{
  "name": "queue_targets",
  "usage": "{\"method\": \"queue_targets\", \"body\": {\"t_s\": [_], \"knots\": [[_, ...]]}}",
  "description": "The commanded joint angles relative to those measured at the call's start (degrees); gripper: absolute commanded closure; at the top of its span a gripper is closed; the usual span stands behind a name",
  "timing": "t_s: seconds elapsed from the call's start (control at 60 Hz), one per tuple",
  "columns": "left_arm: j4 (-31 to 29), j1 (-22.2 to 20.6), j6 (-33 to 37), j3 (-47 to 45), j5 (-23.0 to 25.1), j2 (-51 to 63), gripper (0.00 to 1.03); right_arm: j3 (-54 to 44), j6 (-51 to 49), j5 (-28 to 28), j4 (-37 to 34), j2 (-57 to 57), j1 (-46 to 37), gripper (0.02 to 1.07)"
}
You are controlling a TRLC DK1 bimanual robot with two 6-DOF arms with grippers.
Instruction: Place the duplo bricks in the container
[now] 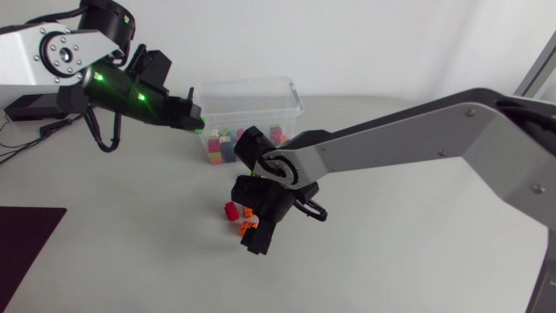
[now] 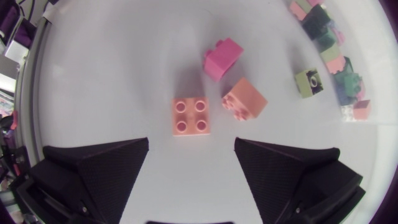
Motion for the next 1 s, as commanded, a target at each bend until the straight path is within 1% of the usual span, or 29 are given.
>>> {"method": "queue_targets", "body": {"t_s": [0.0,0.05,0.233,0.367,0.417,0.5,0.583,0.65,0.8,0.983], "knots": [[0.67,1.05,-0.60,3.92,0.86,2.72,0.83,2.19,-1.46,0.32,-1.89,2.51,0.76,0.10],[0.67,1.40,-0.78,5.51,1.21,3.86,0.83,3.07,-1.46,0.41,-2.50,3.21,0.93,0.13],[0.85,2.01,-0.95,7.79,1.82,5.97,0.83,6.23,-1.37,1.29,-4.09,5.15,2.25,0.14],[1.11,2.72,-0.95,9.11,2.26,6.85,0.83,10.01,-1.02,1.99,-6.37,7.61,2.52,0.21],[1.11,3.33,-1.04,9.99,2.97,7.38,0.83,11.51,-0.75,2.61,-7.25,8.75,2.52,0.31],[1.11,4.12,-1.04,10.87,3.32,7.82,0.83,12.56,-0.58,3.40,-7.69,9.80,2.52,0.43],[1.11,4.74,-0.87,11.57,3.41,8.43,0.83,12.91,-0.49,3.93,-7.51,10.86,2.60,0.64],[1.11,5.09,-0.95,12.10,3.67,8.87,0.83,12.91,-0.40,3.93,-7.69,11.74,2.60,0.76],[1.11,5.53,-1.04,13.33,3.85,9.75,0.83,12.04,-0.05,3.84,-6.90,11.39,2.52,0.81],[1.29,5.53,-1.74,15.35,3.85,11.42,0.83,7.20,0.21,3.75,-4.52,5.41,2.08,0.82]]}}
